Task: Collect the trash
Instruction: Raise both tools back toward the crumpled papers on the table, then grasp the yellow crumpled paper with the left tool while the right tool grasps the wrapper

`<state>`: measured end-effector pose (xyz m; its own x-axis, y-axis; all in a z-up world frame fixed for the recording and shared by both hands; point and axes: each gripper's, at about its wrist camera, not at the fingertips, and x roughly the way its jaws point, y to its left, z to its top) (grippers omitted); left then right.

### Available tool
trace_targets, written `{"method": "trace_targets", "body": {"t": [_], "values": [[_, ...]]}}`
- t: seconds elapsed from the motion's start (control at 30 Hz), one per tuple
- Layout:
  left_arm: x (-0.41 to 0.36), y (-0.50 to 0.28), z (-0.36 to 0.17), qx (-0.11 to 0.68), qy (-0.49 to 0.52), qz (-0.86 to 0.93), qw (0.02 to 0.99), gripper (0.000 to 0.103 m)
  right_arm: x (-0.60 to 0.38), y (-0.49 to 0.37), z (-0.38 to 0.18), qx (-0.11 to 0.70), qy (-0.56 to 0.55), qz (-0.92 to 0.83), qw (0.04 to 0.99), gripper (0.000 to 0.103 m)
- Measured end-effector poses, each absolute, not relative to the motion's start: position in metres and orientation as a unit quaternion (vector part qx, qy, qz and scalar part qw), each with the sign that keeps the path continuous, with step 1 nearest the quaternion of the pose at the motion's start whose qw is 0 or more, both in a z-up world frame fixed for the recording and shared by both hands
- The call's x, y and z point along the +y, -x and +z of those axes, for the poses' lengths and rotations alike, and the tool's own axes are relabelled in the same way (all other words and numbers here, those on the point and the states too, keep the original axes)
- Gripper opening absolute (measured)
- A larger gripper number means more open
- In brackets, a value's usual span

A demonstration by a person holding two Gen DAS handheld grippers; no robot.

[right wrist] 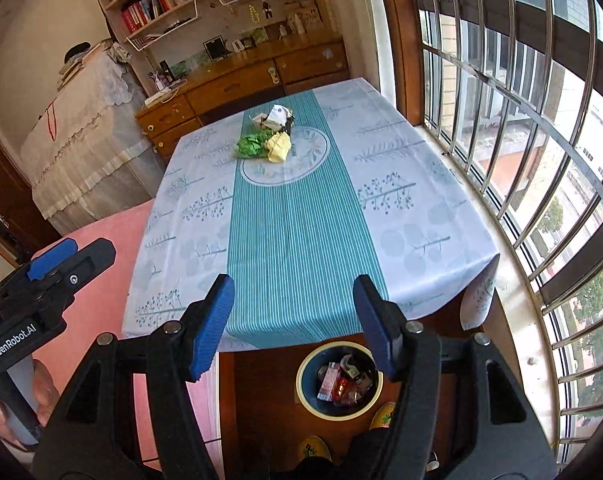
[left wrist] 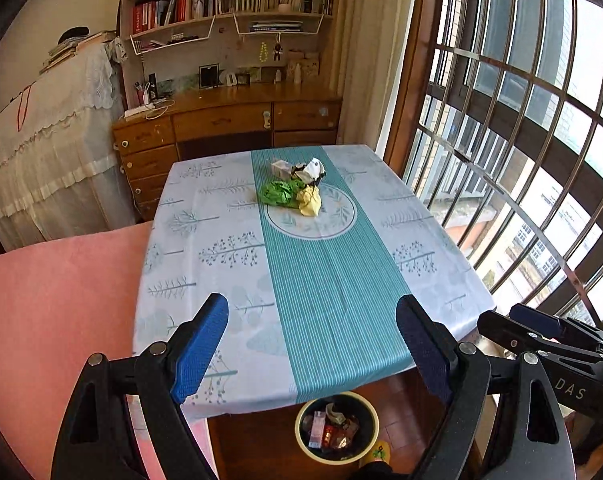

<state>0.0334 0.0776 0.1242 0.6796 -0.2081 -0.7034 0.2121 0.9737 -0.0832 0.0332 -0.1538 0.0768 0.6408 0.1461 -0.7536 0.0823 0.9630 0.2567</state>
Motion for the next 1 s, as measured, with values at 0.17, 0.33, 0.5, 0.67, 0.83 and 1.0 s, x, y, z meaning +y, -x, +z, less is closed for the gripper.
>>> {"method": "trace_targets", "body": {"t": [0.17,0.33,0.5,0.67,0.83,1.0], "values": [[0.073,-0.082,0.130,0.386,0.009,-0.102,0.917,0.087,-0.160,-0.085,0.087,0.413,-0.122,0.037,0.901,0.059],[0.060,-0.151,0.121,0.399,0.021,-0.077,0.914,0.087,-0.177,-0.157,0.079,0.416,-0.115,0.064,0.900,0.059],[0.040,-0.233,0.101,0.419,0.041,-0.028,0.907,0.087,-0.198,-0.254,0.048,0.443,-0.106,0.105,0.884,0.059],[0.013,-0.324,0.065,0.463,0.058,0.017,0.884,0.087,-0.218,-0.350,0.015,0.473,-0.087,0.142,0.865,0.059],[-0.016,-0.401,0.008,0.506,0.071,0.034,0.859,0.075,-0.237,-0.431,-0.017,0.488,-0.072,0.171,0.853,0.059],[-0.027,-0.454,-0.056,0.546,0.092,0.060,0.830,0.065,-0.248,-0.488,-0.052,0.500,-0.077,0.190,0.842,0.059]]}}
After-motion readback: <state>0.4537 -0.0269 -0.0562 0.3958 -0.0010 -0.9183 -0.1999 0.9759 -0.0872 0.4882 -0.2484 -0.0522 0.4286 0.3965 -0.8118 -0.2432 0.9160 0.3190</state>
